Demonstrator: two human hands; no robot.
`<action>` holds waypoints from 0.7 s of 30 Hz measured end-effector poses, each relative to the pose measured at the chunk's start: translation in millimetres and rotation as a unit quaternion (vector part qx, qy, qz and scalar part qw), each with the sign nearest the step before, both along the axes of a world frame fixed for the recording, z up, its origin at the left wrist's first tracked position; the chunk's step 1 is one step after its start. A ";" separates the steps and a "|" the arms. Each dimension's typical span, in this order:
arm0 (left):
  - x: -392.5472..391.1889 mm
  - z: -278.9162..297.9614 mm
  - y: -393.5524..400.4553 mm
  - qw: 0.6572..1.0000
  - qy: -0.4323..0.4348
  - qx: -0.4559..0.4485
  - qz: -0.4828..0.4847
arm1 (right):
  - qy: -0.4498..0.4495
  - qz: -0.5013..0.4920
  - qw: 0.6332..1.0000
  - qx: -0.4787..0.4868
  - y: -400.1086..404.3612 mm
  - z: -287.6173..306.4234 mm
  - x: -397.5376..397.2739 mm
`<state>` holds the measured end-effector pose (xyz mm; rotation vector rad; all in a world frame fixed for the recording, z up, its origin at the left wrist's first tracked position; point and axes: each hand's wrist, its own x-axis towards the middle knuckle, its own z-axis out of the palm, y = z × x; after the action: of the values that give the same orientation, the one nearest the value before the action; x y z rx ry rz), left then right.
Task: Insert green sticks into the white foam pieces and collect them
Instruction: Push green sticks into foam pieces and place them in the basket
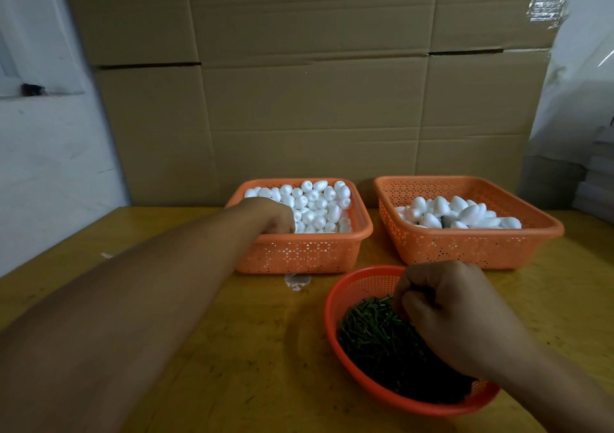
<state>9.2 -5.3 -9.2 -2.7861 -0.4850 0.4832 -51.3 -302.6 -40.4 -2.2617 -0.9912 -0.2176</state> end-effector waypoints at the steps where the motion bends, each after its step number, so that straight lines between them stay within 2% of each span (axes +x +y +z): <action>1: 0.6 -0.5 -1.0 1.000 -0.012 0.006 -0.003 | 0.000 0.001 1.000 0.000 0.2 0.1 -0.4; 7: 6.1 -3.9 -2.2 0.996 -0.064 -0.064 -0.003 | 0.008 0.003 1.000 0.003 0.6 -0.2 -0.3; 10: 5.5 -3.2 -1.2 0.988 -0.144 -0.052 0.003 | 0.003 -0.001 1.000 0.001 0.1 -0.8 0.2; 12: 4.8 -1.1 0.4 0.975 -0.190 -0.113 0.025 | 0.002 -0.002 1.000 0.004 -0.3 -1.0 0.5; 15: 2.8 4.8 2.5 0.945 -0.244 -0.213 0.046 | 0.000 -0.006 1.000 0.002 -0.4 -0.6 1.3; 17: 1.4 8.7 0.6 0.919 -0.306 -0.245 0.049 | 0.001 -0.011 1.000 -0.002 -0.1 -0.4 1.5; 21: -7.4 14.1 -5.6 0.836 -0.443 -0.324 0.017 | 0.015 -0.009 1.000 -0.016 0.0 -0.6 0.7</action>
<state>1.8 -10.8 4.9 -3.5379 -0.6237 -0.8853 -50.6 -302.6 -41.0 -2.2965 -0.9647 -0.1769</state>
